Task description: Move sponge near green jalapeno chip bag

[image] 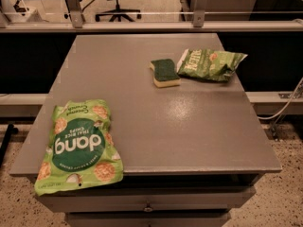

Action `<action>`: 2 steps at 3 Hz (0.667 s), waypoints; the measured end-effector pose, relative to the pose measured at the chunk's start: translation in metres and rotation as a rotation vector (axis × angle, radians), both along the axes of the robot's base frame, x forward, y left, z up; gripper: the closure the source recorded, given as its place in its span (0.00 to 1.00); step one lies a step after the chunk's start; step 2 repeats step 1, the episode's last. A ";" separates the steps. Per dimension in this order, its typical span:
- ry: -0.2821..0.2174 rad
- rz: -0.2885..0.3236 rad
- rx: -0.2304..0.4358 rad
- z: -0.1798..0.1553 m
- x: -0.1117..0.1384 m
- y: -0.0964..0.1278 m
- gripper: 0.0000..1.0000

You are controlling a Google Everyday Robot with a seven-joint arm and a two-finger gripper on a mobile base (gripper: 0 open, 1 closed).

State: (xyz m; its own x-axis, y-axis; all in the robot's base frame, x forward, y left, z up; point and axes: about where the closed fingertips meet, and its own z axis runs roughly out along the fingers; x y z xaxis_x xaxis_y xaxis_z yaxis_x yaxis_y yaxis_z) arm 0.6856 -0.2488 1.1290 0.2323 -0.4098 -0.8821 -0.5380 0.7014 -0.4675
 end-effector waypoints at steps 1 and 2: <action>-0.007 0.006 -0.001 0.000 0.001 0.004 0.00; -0.007 0.006 -0.001 0.000 0.001 0.004 0.00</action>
Offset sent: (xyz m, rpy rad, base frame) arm 0.0000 0.0000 0.0000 0.0000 0.0000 0.0000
